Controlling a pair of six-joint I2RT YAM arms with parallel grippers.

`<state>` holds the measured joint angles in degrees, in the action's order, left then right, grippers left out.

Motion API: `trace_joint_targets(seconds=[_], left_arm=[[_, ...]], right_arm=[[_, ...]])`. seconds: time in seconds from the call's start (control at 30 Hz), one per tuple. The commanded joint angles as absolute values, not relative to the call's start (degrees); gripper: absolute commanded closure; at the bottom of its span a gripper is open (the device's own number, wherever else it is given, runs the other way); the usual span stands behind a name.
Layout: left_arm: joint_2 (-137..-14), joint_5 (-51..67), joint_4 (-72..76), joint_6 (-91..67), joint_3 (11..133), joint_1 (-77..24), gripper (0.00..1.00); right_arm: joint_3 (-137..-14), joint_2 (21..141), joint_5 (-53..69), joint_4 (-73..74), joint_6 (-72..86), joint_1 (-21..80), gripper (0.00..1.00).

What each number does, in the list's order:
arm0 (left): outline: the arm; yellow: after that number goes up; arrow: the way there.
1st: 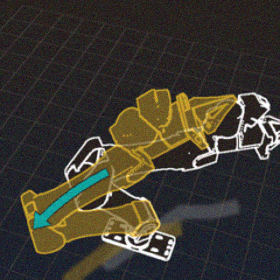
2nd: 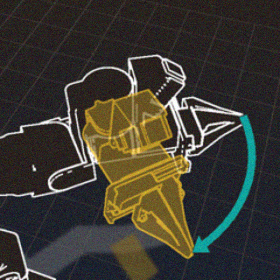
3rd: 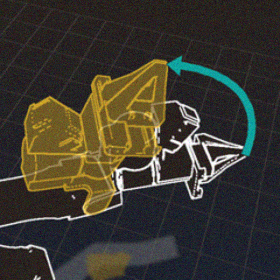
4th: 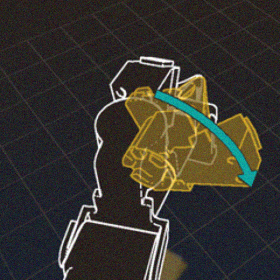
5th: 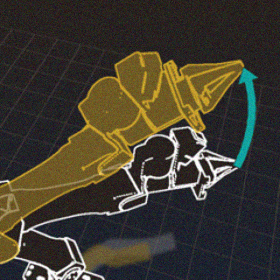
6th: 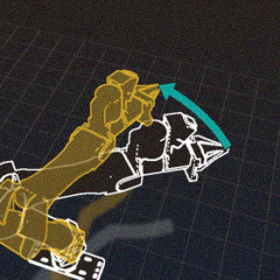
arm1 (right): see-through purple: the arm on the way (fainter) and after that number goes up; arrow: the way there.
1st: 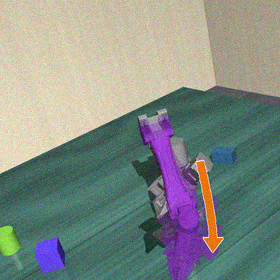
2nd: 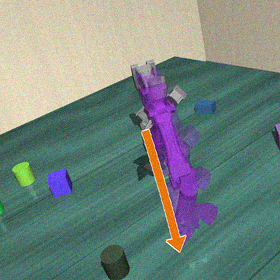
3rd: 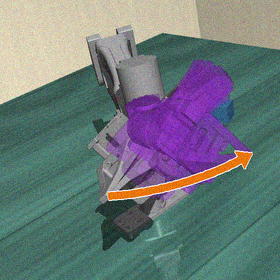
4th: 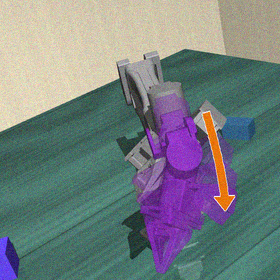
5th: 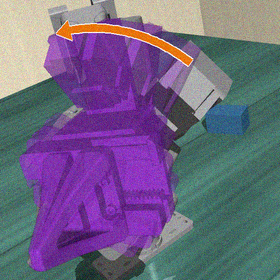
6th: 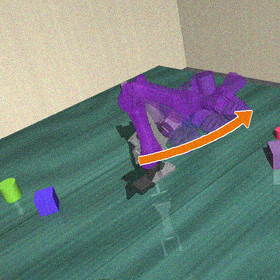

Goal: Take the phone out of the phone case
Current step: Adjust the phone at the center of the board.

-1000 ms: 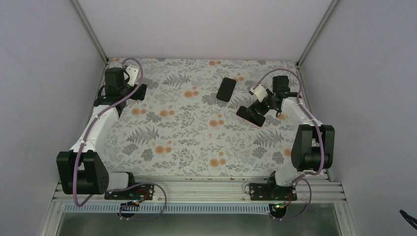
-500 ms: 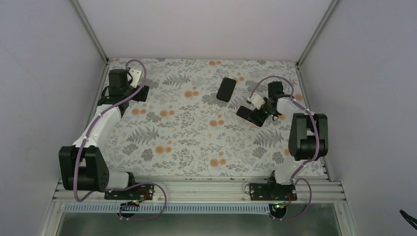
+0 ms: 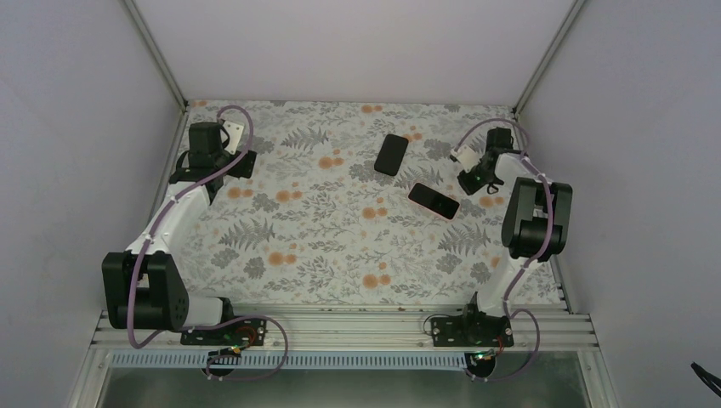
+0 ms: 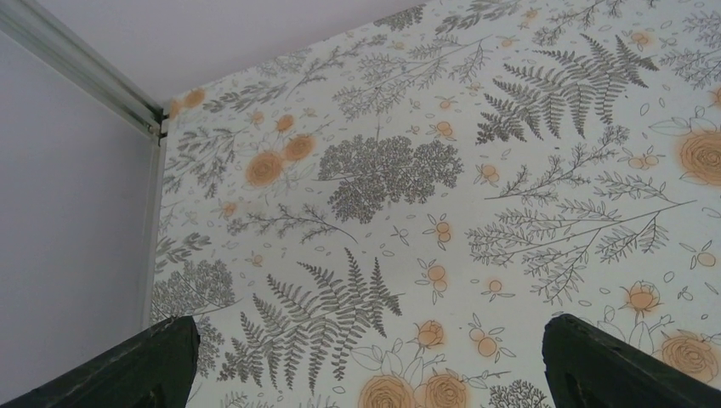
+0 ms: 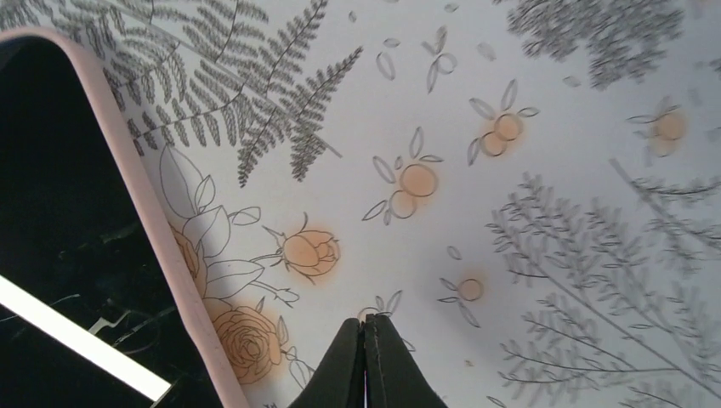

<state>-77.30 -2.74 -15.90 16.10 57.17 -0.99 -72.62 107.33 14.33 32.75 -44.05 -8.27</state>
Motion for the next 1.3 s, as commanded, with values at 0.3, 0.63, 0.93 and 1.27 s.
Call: trace_joint_targets(seconds=[0.3,0.63,0.93,1.27], left_arm=[[-75.4,0.0,-16.2,17.4,55.1,-0.5,0.0],[-75.3,2.6,-17.2,17.5,55.6,0.0,0.0],[-75.5,4.8,-18.2,17.8,56.2,0.0,0.0],[-76.3,5.3,-18.4,18.0,56.3,0.0,0.0]], right_arm=[[-69.0,108.8,16.5,35.7,-45.1,-7.9,0.96],[-65.2,108.5,18.5,37.9,-47.0,-7.6,0.96],[-58.9,103.8,21.6,47.1,-51.4,-0.1,0.96],[-62.4,104.7,24.9,46.5,-45.4,14.4,0.96]])
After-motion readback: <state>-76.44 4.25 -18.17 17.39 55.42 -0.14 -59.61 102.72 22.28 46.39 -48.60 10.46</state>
